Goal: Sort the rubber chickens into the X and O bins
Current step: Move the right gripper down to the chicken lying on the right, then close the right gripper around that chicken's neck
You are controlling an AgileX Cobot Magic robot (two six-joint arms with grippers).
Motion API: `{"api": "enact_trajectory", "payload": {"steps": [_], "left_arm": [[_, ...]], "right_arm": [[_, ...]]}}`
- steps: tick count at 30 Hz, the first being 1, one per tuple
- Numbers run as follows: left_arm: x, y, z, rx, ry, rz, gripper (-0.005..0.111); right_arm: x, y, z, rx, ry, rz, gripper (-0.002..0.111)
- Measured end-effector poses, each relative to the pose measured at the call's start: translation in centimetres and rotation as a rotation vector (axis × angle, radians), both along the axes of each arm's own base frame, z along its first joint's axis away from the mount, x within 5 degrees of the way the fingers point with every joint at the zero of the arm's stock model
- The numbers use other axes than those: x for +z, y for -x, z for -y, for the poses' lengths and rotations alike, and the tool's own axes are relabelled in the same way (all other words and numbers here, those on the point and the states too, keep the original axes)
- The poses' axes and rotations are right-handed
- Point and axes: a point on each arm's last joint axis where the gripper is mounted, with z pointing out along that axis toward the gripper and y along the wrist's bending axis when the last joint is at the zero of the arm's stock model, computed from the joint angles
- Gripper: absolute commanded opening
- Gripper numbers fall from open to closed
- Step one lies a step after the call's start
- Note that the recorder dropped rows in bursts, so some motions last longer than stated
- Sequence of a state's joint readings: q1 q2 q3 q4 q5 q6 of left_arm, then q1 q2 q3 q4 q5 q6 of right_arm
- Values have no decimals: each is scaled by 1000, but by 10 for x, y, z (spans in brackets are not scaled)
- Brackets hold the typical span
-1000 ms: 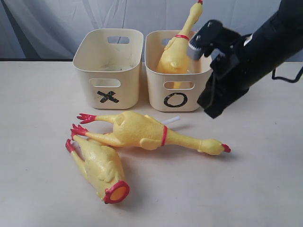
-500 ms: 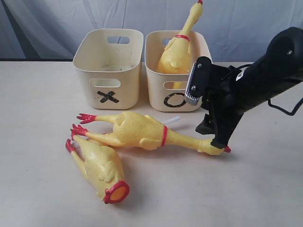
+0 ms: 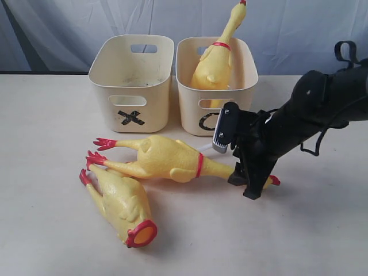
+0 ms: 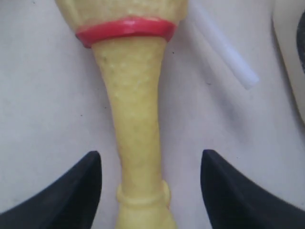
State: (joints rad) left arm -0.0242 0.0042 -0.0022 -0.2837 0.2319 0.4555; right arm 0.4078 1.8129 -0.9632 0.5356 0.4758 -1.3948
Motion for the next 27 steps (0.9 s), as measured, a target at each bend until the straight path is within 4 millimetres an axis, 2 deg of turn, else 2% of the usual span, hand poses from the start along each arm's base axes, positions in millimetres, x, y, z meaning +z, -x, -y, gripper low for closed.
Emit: {"api": "enact_trajectory", "payload": {"steps": [2, 7, 13, 15, 16, 21, 24, 27], "left_arm": [[0, 0, 0, 0, 0, 0, 0], [0, 0, 0, 0, 0, 0, 0], [0, 0, 0, 0, 0, 0, 0], [0, 0, 0, 0, 0, 0, 0], [0, 0, 0, 0, 0, 0, 0], [0, 0, 0, 0, 0, 0, 0], [0, 0, 0, 0, 0, 0, 0], [0, 0, 0, 0, 0, 0, 0]], "right_arm": [[-6, -1, -1, 3, 0, -8, 56], [-16, -2, -2, 0, 2, -31, 41], [-24, -4, -2, -17, 3, -41, 42], [-27, -4, -2, -19, 4, -47, 34], [-27, -4, -3, -19, 4, -47, 24], [-27, -3, -3, -15, 2, -58, -1], [-27, -2, -3, -11, 1, -66, -1], [-16, 1, -3, 1, -13, -59, -1]]}}
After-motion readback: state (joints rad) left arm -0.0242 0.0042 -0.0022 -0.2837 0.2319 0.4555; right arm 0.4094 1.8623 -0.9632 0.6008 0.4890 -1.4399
